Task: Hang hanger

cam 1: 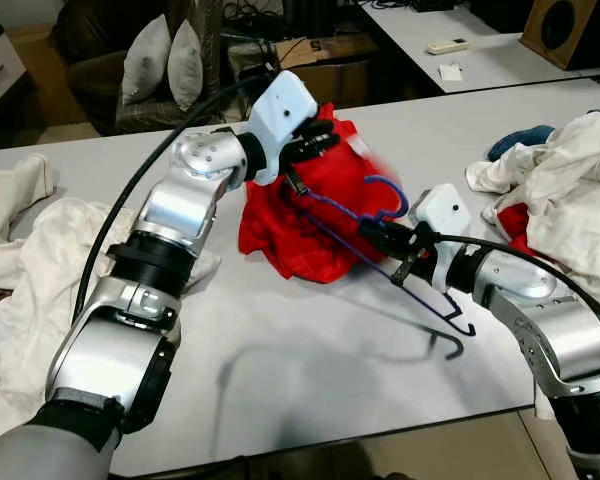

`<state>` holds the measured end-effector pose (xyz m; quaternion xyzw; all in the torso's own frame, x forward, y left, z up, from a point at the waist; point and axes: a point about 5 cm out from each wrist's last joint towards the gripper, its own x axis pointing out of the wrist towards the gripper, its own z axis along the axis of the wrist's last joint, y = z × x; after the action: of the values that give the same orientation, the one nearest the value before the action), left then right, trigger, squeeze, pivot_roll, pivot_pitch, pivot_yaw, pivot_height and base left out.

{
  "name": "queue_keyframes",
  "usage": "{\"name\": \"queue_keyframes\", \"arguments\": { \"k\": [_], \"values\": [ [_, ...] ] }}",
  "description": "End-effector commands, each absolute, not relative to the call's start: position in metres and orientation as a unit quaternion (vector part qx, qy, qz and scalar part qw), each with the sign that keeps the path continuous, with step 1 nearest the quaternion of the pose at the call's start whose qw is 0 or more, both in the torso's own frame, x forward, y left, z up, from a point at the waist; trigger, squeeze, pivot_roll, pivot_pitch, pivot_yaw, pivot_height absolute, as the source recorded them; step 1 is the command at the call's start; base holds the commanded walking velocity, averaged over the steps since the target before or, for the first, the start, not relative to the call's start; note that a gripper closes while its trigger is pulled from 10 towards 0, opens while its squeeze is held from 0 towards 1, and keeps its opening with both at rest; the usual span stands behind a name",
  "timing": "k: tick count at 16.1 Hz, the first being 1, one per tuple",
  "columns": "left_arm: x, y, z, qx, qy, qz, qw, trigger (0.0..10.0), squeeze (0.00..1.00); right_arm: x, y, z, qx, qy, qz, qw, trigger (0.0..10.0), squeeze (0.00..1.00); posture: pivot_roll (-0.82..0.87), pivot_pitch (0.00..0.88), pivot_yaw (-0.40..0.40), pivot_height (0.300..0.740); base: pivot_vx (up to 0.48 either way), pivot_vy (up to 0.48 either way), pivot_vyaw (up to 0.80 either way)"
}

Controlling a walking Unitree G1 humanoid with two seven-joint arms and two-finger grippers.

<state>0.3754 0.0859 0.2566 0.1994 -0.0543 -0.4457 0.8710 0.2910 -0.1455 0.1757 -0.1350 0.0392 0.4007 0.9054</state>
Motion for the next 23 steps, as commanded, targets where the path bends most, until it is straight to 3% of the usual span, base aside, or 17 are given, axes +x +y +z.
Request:
{"name": "queue_keyframes", "arguments": {
  "k": [1, 2, 5, 7, 9, 11, 15, 18, 23],
  "values": [
    [0.376, 0.092, 0.27, 0.172, -0.069, -0.436, 0.881, 10.0, 1.0, 0.294, -0.146, 0.182, -0.133, 0.021, 0.395, 0.909, 10.0, 0.0, -0.04, 0.0, 0.082, 0.74, 0.0, 0.0, 0.0],
    [0.379, 0.096, 0.277, 0.159, -0.074, -0.42, 0.89, 10.0, 0.0, 0.293, -0.144, 0.181, -0.13, 0.019, 0.399, 0.908, 10.0, 0.0, -0.03, 0.0, 0.081, 0.74, 0.0, 0.0, 0.0],
    [0.384, 0.12, 0.29, 0.157, -0.074, -0.374, 0.911, 10.0, 0.0, 0.292, -0.142, 0.181, -0.124, 0.01, 0.403, 0.907, 10.0, 0.0, -0.03, 0.0, 0.085, 0.74, 0.0, 0.0, 0.0],
    [0.384, 0.145, 0.274, 0.235, -0.031, -0.348, 0.907, 10.0, 0.0, 0.293, -0.144, 0.185, -0.109, -0.007, 0.398, 0.911, 10.0, 0.0, -0.03, 0.0, 0.089, 0.74, 0.0, 0.0, 0.0],
    [0.379, 0.177, 0.239, 0.316, 0.054, -0.336, 0.885, 10.0, 0.0, 0.293, -0.148, 0.191, -0.071, -0.034, 0.392, 0.917, 10.0, 0.0, -0.03, 0.0, 0.092, 0.74, 0.0, 0.0, 0.0],
    [0.37, 0.19, 0.233, 0.279, 0.022, -0.365, 0.888, 10.0, 0.0, 0.288, -0.153, 0.196, -0.019, -0.058, 0.41, 0.91, 10.0, 0.0, -0.02, 0.0, 0.083, 0.74, 0.0, 0.0, 0.0],
    [0.372, 0.189, 0.246, 0.205, -0.026, -0.362, 0.909, 10.0, 0.0, 0.282, -0.159, 0.189, -0.019, -0.042, 0.445, 0.894, 10.0, 0.0, -0.02, 0.0, 0.081, 0.74, 0.0, 0.0, 0.0],
    [0.377, 0.192, 0.237, 0.138, 0.005, -0.348, 0.927, 10.0, 0.0, 0.283, -0.164, 0.187, -0.019, -0.037, 0.446, 0.894, 10.0, 0.0, -0.01, 0.0, 0.081, 0.74, 0.0, 0.0, 0.0],
    [0.369, 0.18, 0.219, 0.141, 0.033, -0.402, 0.904, 10.0, 0.0, 0.281, -0.166, 0.189, -0.024, -0.039, 0.451, 0.891, 10.0, 0.0, -0.02, 0.0, 0.084, 0.74, 0.0, 0.0, 0.0]
  ]
}}
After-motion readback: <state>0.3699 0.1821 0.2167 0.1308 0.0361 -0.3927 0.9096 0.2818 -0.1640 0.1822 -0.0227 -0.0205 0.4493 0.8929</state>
